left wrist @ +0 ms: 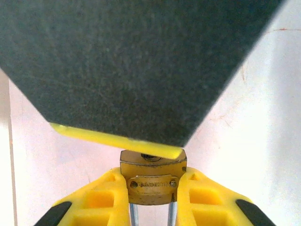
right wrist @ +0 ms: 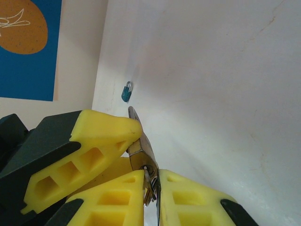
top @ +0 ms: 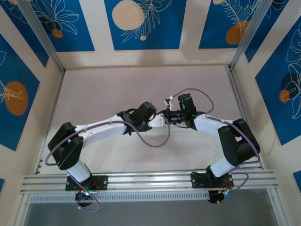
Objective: Unlock with the key
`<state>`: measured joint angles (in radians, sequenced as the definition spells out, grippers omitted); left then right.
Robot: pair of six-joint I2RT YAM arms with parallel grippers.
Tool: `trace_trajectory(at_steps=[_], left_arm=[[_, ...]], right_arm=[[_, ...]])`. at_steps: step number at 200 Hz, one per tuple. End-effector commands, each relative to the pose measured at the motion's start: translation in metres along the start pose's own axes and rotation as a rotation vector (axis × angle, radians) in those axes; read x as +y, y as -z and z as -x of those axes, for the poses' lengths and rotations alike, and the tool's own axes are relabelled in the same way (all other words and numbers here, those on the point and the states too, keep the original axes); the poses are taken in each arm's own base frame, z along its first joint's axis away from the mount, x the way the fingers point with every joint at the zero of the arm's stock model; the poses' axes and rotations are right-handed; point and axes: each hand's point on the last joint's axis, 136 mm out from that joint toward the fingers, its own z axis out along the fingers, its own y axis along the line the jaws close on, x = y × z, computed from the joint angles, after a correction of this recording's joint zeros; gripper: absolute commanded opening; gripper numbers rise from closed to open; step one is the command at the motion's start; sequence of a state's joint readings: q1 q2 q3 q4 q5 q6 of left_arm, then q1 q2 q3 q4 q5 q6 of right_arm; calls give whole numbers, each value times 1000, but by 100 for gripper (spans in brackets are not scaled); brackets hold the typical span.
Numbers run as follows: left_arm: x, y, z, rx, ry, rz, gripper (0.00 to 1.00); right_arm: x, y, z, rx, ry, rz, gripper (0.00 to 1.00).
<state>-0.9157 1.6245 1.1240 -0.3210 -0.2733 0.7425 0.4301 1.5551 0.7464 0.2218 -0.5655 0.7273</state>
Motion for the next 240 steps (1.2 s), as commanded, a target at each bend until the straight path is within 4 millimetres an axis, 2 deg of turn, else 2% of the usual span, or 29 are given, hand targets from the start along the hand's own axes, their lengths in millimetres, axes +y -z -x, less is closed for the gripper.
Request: trace_trajectory(at_steps=[1, 63, 129, 240], left_arm=[[0, 7, 16, -59, -7, 15, 15], [-1, 8, 23, -88, -6, 27, 15], [-1, 6, 36, -165, -39, 114, 13], [18, 18, 55, -290, -73, 313, 12]], right_arm=[[7, -5, -6, 12, -1, 19, 15], [17, -10, -8, 28, 11, 57, 15], [26, -15, -10, 52, -36, 130, 8], [28, -22, -15, 80, -124, 187, 2]])
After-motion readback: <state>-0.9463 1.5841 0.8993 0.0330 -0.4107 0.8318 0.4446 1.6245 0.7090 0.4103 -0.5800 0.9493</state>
